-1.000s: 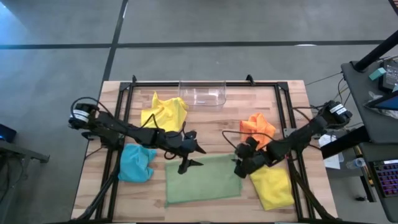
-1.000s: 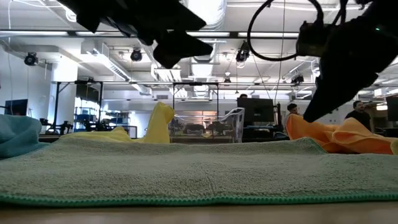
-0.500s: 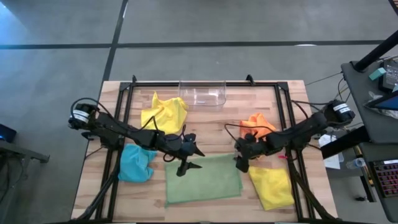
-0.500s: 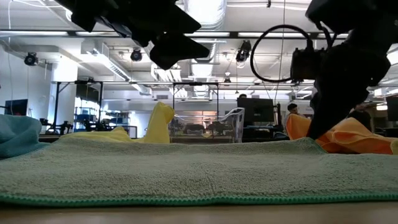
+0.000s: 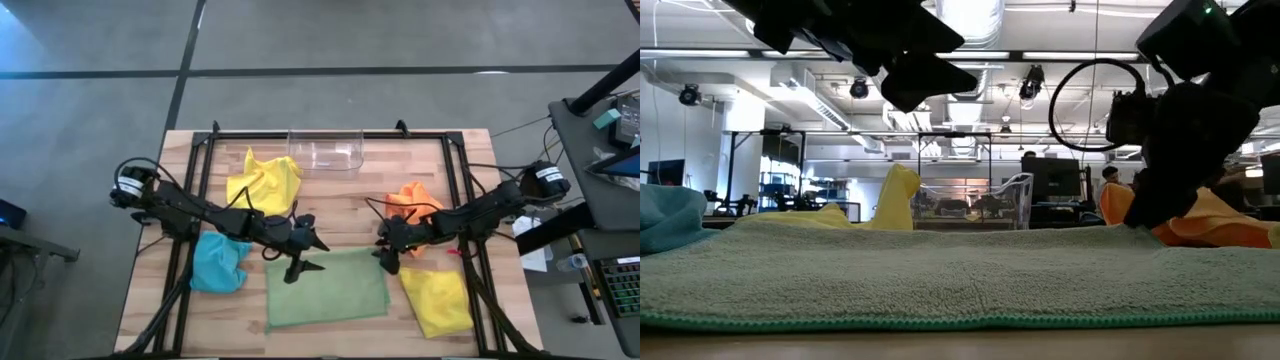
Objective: Fold microfiber towels
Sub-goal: Fold the light green microfiber cloth
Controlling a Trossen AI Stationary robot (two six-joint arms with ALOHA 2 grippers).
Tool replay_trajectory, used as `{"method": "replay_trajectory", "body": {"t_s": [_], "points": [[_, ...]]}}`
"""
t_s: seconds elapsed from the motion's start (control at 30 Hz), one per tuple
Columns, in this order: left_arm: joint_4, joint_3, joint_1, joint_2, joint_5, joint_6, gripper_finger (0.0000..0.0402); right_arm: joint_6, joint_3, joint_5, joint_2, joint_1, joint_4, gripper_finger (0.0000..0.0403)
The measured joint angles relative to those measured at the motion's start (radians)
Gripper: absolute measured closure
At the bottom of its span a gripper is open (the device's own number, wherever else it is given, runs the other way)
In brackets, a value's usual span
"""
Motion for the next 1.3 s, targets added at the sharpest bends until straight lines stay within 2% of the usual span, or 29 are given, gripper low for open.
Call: {"method": "replay_trajectory", "body": {"t_s": [0.1,0.3,0.37,0.63,1.0,1.3], "points": [[0.0,-0.001,0.0,0.0,-0.014,0.0,0.0159,-0.021,0.0,0.0,0.011,0.0,0.002,0.0262],[-0.003,-0.004,0.0,0.0,-0.014,0.0,0.0159,-0.049,0.0,0.0,0.025,-0.001,-0.002,0.0365],[0.002,-0.009,0.0,0.0,-0.015,0.0,0.0159,-0.059,0.013,0.0,0.024,-0.002,-0.004,0.0386],[0.081,-0.012,0.006,0.062,-0.123,0.043,0.0159,-0.172,0.158,0.003,0.02,-0.002,-0.01,0.0393],[0.211,0.0,0.055,0.155,-0.117,0.044,0.0159,-0.289,0.377,0.005,0.051,-0.002,-0.174,0.0394],[0.231,0.059,0.09,0.233,-0.031,0.018,0.0159,-0.308,0.469,0.009,0.078,-0.002,-0.25,0.0394]]}}
